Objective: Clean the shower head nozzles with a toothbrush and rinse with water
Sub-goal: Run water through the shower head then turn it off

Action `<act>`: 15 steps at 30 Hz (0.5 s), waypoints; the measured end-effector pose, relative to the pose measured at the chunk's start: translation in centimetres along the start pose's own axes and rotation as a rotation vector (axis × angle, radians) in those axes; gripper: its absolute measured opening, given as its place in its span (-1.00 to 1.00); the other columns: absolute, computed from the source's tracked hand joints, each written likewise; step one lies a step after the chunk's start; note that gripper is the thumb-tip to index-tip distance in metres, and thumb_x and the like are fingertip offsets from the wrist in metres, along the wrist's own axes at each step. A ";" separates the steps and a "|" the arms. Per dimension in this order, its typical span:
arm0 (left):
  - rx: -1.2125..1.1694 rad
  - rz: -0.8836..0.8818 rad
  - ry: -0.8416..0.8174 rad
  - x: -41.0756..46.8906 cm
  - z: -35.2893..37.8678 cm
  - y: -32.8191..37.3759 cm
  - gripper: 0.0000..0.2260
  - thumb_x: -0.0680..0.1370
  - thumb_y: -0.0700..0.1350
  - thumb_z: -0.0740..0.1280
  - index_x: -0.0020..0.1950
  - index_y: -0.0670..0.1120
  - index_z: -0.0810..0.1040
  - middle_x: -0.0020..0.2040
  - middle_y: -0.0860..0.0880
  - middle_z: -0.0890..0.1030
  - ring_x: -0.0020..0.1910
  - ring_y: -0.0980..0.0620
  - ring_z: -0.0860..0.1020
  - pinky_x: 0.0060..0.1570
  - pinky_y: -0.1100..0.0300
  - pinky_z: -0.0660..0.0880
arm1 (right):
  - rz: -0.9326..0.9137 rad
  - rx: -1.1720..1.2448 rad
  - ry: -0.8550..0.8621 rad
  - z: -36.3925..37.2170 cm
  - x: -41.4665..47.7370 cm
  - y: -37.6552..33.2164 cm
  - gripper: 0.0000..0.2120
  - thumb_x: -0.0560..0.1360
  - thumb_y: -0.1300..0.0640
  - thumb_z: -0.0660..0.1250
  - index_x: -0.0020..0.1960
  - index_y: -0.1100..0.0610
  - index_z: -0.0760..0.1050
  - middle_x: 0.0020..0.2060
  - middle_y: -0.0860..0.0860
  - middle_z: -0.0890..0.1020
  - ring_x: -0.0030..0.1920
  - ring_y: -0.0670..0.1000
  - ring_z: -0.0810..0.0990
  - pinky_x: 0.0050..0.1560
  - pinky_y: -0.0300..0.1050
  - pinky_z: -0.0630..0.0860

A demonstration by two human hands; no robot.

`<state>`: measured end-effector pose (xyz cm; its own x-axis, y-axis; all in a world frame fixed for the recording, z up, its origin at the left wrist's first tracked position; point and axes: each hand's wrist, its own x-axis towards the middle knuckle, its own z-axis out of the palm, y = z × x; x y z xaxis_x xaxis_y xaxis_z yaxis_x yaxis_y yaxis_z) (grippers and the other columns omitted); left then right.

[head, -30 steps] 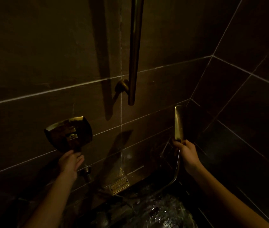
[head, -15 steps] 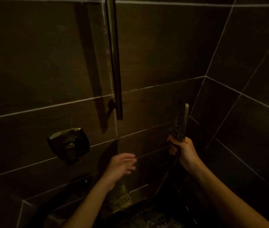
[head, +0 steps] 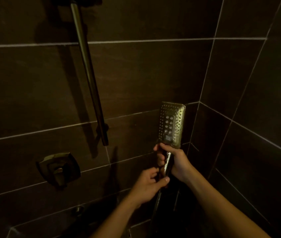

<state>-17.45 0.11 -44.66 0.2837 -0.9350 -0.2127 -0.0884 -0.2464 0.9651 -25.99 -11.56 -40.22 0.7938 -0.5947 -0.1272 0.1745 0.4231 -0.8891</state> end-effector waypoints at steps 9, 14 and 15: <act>-0.082 0.142 0.251 1.7 -0.5 3.4 -0.81 0.53 -0.27 0.40 0.10 -0.06 0.63 0.01 0.02 0.72 0.02 0.20 0.68 -0.08 0.37 0.57 | -0.221 -0.544 0.047 0.1 1.4 -3.5 -0.86 0.56 0.07 0.39 0.07 0.11 0.62 -0.07 0.11 0.72 -0.05 -0.02 0.70 0.09 -0.09 0.58; -0.098 0.229 0.330 2.8 -2.2 6.7 -0.82 0.52 -0.29 0.41 0.10 -0.14 0.64 -0.05 -0.07 0.73 -0.04 0.12 0.70 -0.09 0.28 0.61 | -0.340 -0.659 0.132 2.3 3.4 -6.2 -0.85 0.55 0.04 0.41 0.12 -0.03 0.62 -0.03 -0.01 0.73 0.01 -0.04 0.71 0.14 0.07 0.63; -0.089 0.241 0.336 3.0 -2.6 7.4 -0.84 0.52 -0.27 0.43 0.08 -0.10 0.65 -0.05 -0.08 0.73 -0.03 0.09 0.70 -0.09 0.27 0.61 | -0.365 -0.667 0.144 2.8 3.8 -6.8 -0.87 0.56 0.05 0.39 0.10 -0.03 0.62 -0.05 -0.01 0.73 -0.01 -0.03 0.71 0.13 0.09 0.63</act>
<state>-14.78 -3.87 -37.81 0.5622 -0.8242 0.0680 -0.1115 0.0060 0.9937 -22.53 -14.84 -33.43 0.6617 -0.7200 0.2092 -0.0137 -0.2905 -0.9568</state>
